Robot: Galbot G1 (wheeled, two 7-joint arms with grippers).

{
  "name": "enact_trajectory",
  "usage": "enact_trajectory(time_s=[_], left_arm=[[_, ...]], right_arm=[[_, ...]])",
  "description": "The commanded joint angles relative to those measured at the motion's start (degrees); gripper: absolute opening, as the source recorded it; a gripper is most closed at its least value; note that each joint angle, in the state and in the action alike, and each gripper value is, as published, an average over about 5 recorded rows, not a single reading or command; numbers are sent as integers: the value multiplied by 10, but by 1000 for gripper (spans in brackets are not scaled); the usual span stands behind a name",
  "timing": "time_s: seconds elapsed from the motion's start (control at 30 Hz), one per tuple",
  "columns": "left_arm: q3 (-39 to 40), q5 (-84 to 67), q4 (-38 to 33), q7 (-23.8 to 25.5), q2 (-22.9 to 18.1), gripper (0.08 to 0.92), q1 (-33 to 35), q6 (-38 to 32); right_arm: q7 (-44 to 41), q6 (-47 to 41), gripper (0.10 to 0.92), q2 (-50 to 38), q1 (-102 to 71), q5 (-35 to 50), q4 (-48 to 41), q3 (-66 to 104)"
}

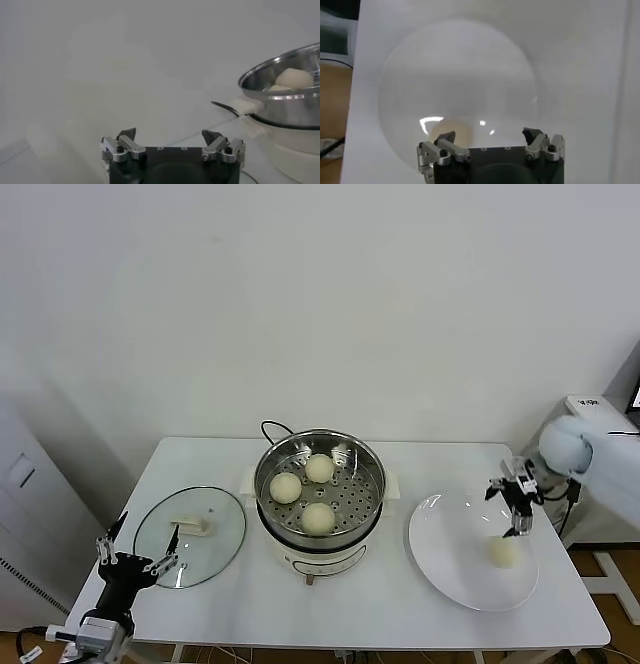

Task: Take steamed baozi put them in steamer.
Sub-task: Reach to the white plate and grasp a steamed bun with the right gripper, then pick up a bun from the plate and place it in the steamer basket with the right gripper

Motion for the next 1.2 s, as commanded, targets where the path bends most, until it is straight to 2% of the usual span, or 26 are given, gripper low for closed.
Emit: enact_trajectory(time_s=[0.03, 0.4, 0.67, 0.83, 1.03, 1.2], left_arm=[[-3, 2, 1, -1, 0, 823, 3, 0], [-4, 6, 3, -1, -5, 823, 9, -4], [-3, 8, 3, -1, -7, 823, 10, -5], [-4, 7, 3, -1, -6, 823, 10, -6], [-7, 6, 1, -1, -9, 823, 11, -7], [-8, 6, -1, -2, -11, 823, 8, -7]], right_arm=[[18, -16, 823, -8, -108, -29, -18, 65], [30, -20, 807, 5, -118, -30, -34, 69], [37, -18, 722, 7, -127, -44, -30, 80], [33, -21, 600, -2, -88, -32, -16, 44], [24, -23, 460, -2, 77, 47, 16, -82], [11, -30, 429, 60, 288, 206, 32, -221]])
